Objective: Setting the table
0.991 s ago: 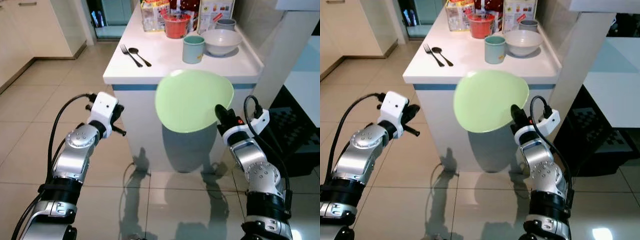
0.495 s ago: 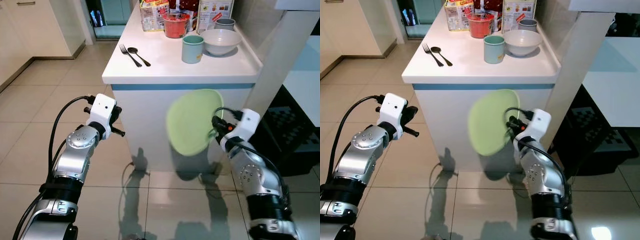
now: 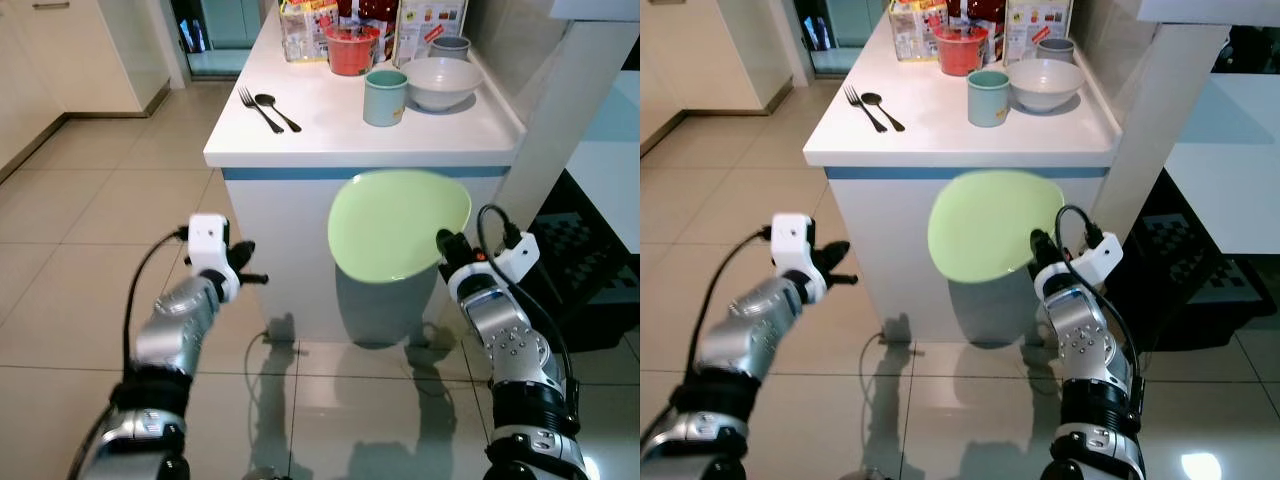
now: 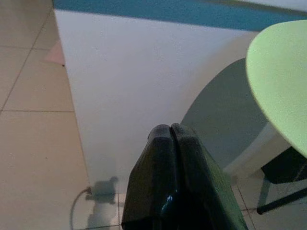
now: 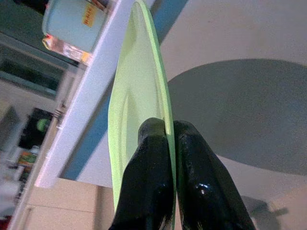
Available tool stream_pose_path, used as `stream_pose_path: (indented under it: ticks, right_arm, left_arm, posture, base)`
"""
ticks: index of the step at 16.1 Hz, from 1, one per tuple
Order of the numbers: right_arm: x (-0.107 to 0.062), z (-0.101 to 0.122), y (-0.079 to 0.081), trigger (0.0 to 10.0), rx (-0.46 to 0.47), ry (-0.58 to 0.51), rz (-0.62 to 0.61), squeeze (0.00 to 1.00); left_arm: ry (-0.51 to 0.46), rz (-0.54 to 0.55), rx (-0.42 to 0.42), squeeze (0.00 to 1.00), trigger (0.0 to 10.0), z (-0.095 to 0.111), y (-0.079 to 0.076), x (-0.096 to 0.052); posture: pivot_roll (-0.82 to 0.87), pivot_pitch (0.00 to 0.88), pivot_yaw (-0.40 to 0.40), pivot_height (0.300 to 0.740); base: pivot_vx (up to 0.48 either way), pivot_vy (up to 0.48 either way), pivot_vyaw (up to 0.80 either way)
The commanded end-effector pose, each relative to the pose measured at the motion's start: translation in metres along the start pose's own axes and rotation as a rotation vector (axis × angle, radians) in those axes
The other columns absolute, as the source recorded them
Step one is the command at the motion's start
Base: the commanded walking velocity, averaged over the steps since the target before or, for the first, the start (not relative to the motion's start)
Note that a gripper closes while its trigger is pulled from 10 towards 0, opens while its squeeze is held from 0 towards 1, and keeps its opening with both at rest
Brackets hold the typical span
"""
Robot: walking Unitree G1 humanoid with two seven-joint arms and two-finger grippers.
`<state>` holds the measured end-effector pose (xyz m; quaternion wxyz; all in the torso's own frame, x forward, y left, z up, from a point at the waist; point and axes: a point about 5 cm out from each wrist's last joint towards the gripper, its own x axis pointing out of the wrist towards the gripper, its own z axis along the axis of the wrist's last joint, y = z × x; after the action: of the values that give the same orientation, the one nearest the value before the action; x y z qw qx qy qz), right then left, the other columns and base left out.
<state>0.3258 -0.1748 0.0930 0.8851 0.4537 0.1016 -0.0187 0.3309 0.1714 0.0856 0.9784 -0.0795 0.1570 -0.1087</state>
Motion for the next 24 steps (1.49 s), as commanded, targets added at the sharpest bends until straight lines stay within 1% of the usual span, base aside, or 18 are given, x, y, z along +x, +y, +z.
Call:
stream_pose_path:
  ticks: [1,2,3,5,6,7,9,11,14,16,19,20,23,24]
  right_arm:
    - [0.002,0.001,0.007,10.0,-0.04,0.0,0.035,0.0]
    - [0.002,0.0,0.007,10.0,-0.053,0.004,0.036,0.0]
    - [0.002,-0.002,0.006,10.0,-0.043,0.01,0.037,0.0]
    - [0.003,-0.004,0.006,10.0,-0.047,0.011,0.037,0.0]
    - [0.003,-0.004,0.007,10.0,-0.042,0.014,0.042,0.0]
    - [0.003,-0.005,0.008,10.0,-0.018,0.015,0.046,0.0]
    - [0.004,-0.004,0.012,10.0,-0.005,0.011,0.061,0.0]
    - [0.004,-0.004,0.016,10.0,-0.015,0.014,0.077,0.0]
    - [0.006,-0.004,0.016,10.0,-0.029,0.019,0.081,0.0]
    - [0.005,-0.006,0.016,10.0,-0.041,0.025,0.082,0.0]
    - [0.004,-0.008,0.016,10.0,-0.067,0.032,0.086,0.0]
    - [0.004,-0.009,0.016,10.0,-0.072,0.036,0.088,0.0]
    - [0.004,-0.012,0.015,10.0,-0.089,0.046,0.089,0.0]
    - [0.004,-0.013,0.016,10.0,-0.103,0.049,0.095,0.0]
  left_arm:
    - [-0.049,-0.007,0.027,0.0,10.0,0.011,-0.004,-0.001]
    - [-0.056,-0.017,0.036,0.0,10.0,0.012,-0.006,-0.001]
    - [-0.076,-0.031,0.044,0.0,10.0,0.02,-0.011,0.0]
    - [-0.098,-0.039,0.085,0.0,10.0,0.026,-0.015,0.002]
    - [-0.108,-0.049,0.077,0.0,10.0,0.029,-0.019,0.002]
    - [-0.109,-0.067,0.036,0.0,10.0,0.03,-0.023,0.002]
    - [-0.101,-0.067,0.054,0.0,10.0,0.026,-0.026,0.002]
    - [-0.112,-0.068,0.068,0.0,10.0,0.025,-0.028,0.0]
    - [-0.137,-0.073,0.095,0.0,10.0,0.03,-0.032,0.0]
    - [-0.15,-0.083,0.145,0.0,10.0,0.031,-0.035,-0.001]
    - [-0.146,-0.076,0.158,0.0,10.0,0.031,-0.036,-0.001]
    - [-0.156,-0.077,0.157,0.0,10.0,0.031,-0.036,-0.002]
    - [-0.189,-0.089,0.214,0.0,10.0,0.035,-0.041,-0.002]
    - [-0.204,-0.091,0.216,0.0,10.0,0.038,-0.043,-0.002]
  posture:
    - [0.08,0.0,0.025,0.74]
    - [0.08,0.0,0.025,0.74]
    - [0.08,0.0,0.026,0.74]
    - [0.08,0.0,0.026,0.74]
    - [0.08,0.0,0.025,0.74]
    - [0.08,0.0,0.026,0.74]
    - [0.08,0.0,0.022,0.74]
    - [0.08,0.0,0.022,0.74]
    - [0.08,0.0,0.017,0.74]
    - [0.08,0.0,0.017,0.74]
    - [0.08,0.0,0.019,0.74]
    - [0.08,0.0,0.019,0.74]
    - [0.07,0.0,0.019,0.74]
    - [0.07,0.0,0.018,0.74]
  base:
    - [0.0,0.0,0.0]
    - [0.0,0.0,0.0]
    - [0.0,0.0,0.0]
    - [0.0,0.0,0.0]
    - [0.0,0.0,0.0]
    - [0.0,0.0,0.0]
    - [0.0,0.0,0.0]
    - [0.0,0.0,0.0]
    - [0.0,0.0,0.0]
    - [0.0,0.0,0.0]
    - [0.0,0.0,0.0]
    - [0.0,0.0,0.0]
    - [0.0,0.0,0.0]
    - [0.0,0.0,0.0]
